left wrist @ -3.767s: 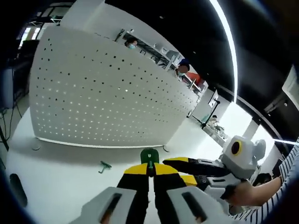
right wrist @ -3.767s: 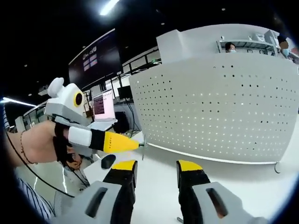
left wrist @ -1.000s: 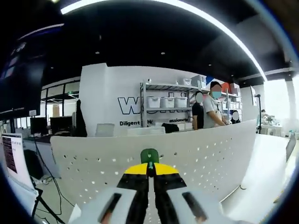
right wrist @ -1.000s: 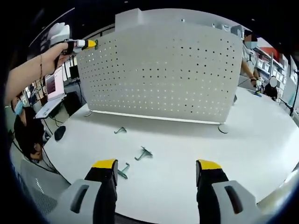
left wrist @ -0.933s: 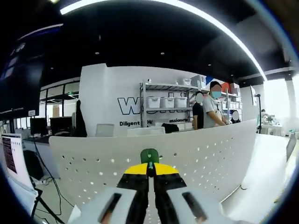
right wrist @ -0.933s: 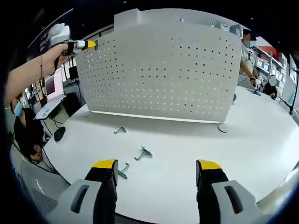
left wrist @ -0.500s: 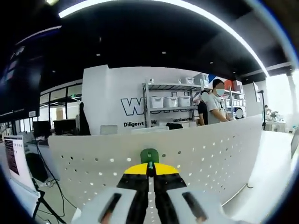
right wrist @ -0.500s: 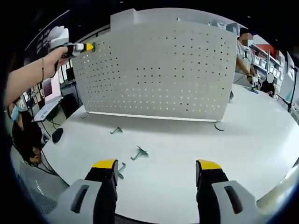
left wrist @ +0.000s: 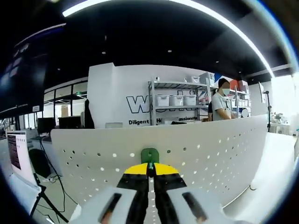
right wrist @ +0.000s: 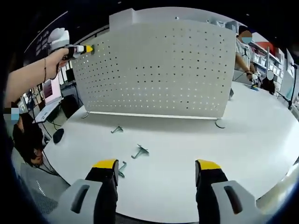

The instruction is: Insert the hook assembly into the mounting plate slot until the hook locks in place.

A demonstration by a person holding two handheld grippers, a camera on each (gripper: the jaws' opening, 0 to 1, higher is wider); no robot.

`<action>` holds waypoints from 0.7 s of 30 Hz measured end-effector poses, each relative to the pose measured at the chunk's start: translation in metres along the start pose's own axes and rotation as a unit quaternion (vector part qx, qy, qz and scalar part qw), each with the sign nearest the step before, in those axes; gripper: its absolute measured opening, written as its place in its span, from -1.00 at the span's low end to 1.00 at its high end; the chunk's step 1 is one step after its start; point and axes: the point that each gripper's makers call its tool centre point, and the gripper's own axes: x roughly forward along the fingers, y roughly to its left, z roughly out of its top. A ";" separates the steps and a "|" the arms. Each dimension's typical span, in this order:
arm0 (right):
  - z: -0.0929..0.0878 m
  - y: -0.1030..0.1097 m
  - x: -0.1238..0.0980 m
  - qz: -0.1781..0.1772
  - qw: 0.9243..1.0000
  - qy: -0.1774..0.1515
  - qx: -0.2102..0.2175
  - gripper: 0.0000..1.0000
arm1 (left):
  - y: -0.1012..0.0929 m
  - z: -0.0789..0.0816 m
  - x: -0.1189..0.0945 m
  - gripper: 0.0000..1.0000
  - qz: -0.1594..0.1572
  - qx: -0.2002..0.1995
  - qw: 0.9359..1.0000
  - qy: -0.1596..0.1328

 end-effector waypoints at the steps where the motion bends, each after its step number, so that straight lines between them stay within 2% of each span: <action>1: 0.000 0.000 0.000 0.000 1.000 0.000 0.001 0.27 | 0.000 0.000 0.000 -0.97 0.001 0.000 1.000 0.000; 9: -0.001 -0.002 0.000 0.000 1.000 0.002 0.003 0.27 | -0.001 -0.004 0.002 -0.97 0.012 -0.011 1.000 0.004; 15: -0.003 -0.002 0.001 0.002 1.000 0.006 0.009 0.27 | -0.004 -0.006 0.006 -0.97 0.027 0.001 1.000 0.008; 18: -0.004 -0.003 -0.001 0.001 1.000 0.005 0.010 0.26 | -0.001 -0.007 0.007 -0.97 0.032 -0.017 0.999 0.009; 21: -0.005 -0.004 -0.001 0.000 1.000 0.007 0.010 0.26 | -0.001 -0.007 0.007 -0.97 0.033 -0.011 0.999 0.013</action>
